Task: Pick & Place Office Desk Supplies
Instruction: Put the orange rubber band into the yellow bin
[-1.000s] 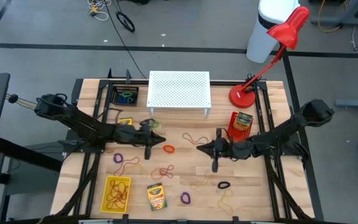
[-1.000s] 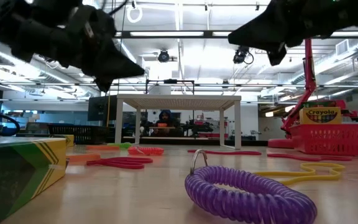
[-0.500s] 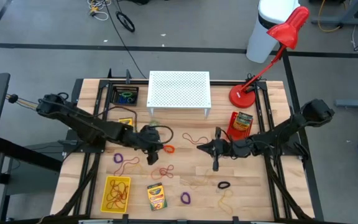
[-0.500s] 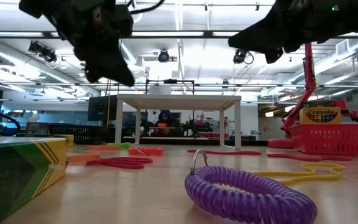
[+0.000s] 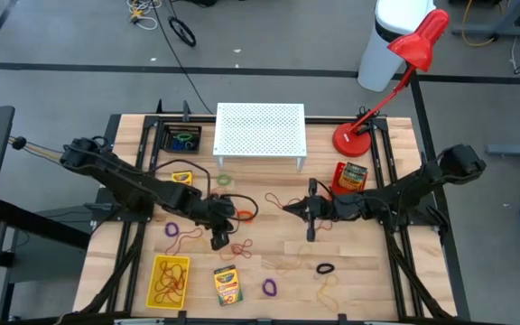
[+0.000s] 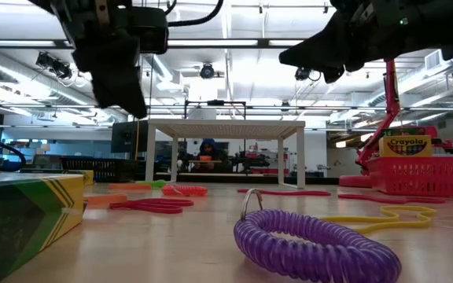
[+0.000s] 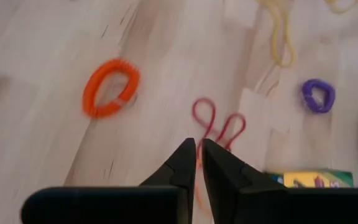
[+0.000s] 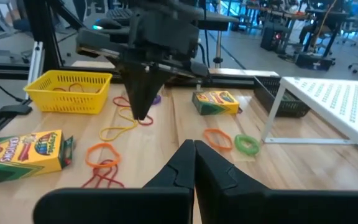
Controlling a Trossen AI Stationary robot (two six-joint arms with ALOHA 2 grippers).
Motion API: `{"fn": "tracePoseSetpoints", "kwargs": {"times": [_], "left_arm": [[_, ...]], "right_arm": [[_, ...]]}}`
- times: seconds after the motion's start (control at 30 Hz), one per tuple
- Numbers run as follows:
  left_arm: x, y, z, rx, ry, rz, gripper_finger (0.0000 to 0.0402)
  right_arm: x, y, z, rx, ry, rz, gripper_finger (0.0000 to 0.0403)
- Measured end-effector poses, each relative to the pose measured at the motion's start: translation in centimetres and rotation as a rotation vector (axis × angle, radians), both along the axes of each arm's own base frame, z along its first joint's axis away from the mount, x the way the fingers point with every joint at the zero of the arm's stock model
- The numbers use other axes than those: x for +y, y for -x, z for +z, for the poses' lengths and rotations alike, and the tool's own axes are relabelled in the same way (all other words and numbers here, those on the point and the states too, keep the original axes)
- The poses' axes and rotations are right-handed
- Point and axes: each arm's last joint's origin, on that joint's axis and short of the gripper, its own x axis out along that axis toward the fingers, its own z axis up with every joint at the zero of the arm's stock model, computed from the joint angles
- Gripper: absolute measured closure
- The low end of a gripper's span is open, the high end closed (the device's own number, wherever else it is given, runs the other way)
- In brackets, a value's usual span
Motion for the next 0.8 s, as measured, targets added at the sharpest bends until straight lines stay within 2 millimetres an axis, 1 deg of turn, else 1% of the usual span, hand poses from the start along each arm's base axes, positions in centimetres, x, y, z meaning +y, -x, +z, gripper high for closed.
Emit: {"fn": "tracePoseSetpoints", "kwargs": {"times": [0.07,0.17,0.27,0.37,0.47,0.6,0.67,0.8], "left_arm": [[0.0,0.4,0.2,0.069,0.002,0.005,0.037],[0.1,0.9,-0.1,0.147,0.011,0.019,0.0355],[0.1,1.1,-0.4,0.187,0.004,0.024,0.0324],[0.0,0.8,-1.2,0.215,0.006,0.015,0.0287],[-1.0,0.1,-2.3,0.213,0.022,-0.081,0.025],[-3.4,-0.7,-3.8,0.16,-0.014,-0.245,0.0217],[-4.1,-1.0,-4.6,0.151,-0.023,-0.276,0.0208],[-4.7,-1.1,-6.0,0.187,-0.03,-0.275,0.0205]], "right_arm": [[0.0,0.0,0.1,-0.011,-0.002,0.002,0.0398],[0.0,0.0,0.1,-0.011,-0.002,0.004,0.0398],[0.1,0.0,0.1,-0.011,-0.003,0.005,0.0398],[0.1,0.0,0.1,-0.011,-0.005,0.006,0.0398],[0.1,0.0,0.1,-0.011,-0.005,0.005,0.0397],[0.1,0.0,0.1,-0.01,-0.004,0.004,0.0397],[0.1,0.0,0.1,-0.008,-0.004,0.005,0.0397],[0.1,0.0,0.0,-0.004,-0.003,0.004,0.0397]]}}
